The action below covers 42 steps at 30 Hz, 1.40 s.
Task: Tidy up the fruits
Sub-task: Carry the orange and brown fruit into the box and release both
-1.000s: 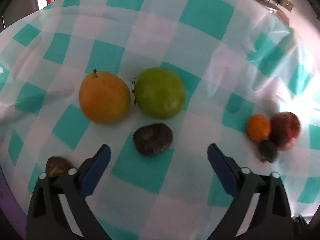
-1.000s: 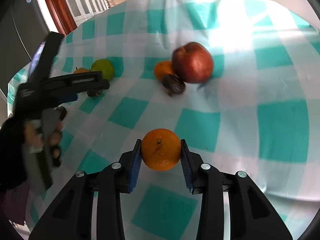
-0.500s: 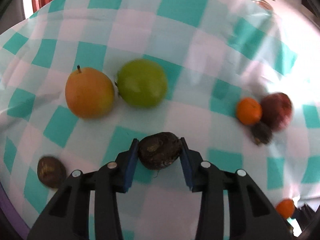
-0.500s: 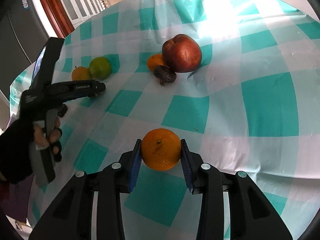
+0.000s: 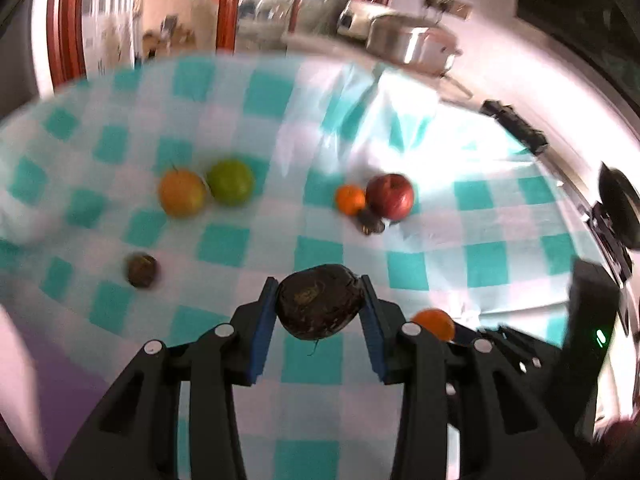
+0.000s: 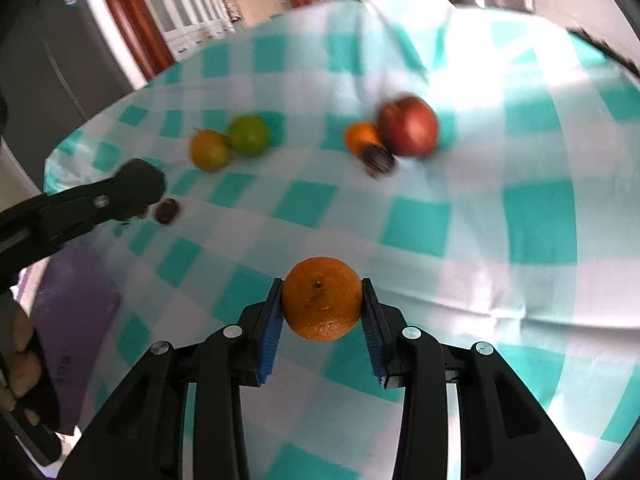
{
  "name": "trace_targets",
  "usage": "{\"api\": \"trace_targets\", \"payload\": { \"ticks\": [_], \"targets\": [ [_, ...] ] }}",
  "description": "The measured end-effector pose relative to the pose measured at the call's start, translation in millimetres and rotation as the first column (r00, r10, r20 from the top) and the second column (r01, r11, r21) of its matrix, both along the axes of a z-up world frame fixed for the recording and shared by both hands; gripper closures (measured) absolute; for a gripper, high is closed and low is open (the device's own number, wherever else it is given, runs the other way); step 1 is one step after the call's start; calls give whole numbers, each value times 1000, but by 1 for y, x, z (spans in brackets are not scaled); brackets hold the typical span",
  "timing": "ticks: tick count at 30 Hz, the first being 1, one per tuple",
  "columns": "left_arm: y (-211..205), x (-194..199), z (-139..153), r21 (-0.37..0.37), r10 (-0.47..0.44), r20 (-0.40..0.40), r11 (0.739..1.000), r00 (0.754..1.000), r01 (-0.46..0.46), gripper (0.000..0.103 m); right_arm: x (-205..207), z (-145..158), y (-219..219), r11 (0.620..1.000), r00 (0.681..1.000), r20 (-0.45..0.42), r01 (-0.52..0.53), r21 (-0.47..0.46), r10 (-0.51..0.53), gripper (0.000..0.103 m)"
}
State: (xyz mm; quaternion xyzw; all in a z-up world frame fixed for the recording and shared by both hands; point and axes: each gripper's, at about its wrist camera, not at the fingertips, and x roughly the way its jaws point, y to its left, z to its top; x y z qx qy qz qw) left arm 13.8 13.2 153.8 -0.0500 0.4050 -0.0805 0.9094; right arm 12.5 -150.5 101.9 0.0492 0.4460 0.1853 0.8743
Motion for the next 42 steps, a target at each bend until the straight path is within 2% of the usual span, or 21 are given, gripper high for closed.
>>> {"api": "trace_targets", "payload": {
  "ticks": [3,8,13,17,20,26,30,33,37,42],
  "targets": [
    [35,-27,31,13,36,48,999,998,-37,63,-5,26,26,998,997,47,-55,11,55,66],
    [114,-69,59,-3,147,44,989,988,-147,63,-15,65,85,989,985,109,-141,38,136,65],
    [201,-113,62,-9,217,-4,976,976,-217,63,-38,96,149,977,967,148,-212,35,205,65],
    [268,-134,56,1,222,-67,975,973,-222,63,-62,117,201,969,959,153,-244,28,237,65],
    [305,-143,55,24,212,-64,977,975,-211,63,-78,123,244,964,954,147,-267,17,262,65],
    [346,-159,49,26,145,-59,989,988,-143,63,-106,121,300,967,960,118,-254,-5,252,65],
    [356,-167,41,35,88,-69,996,994,-85,63,-118,127,323,974,966,125,-224,-24,226,65],
    [356,-167,29,60,44,-106,998,993,-37,63,-130,125,338,968,961,117,-245,-49,249,65],
    [357,-160,5,82,-5,-203,996,979,23,63,-153,108,367,937,940,61,-327,-125,337,65],
    [351,-136,-34,124,-65,-322,986,945,110,62,-181,59,394,850,884,-122,-468,-243,452,65]
  ]
}}
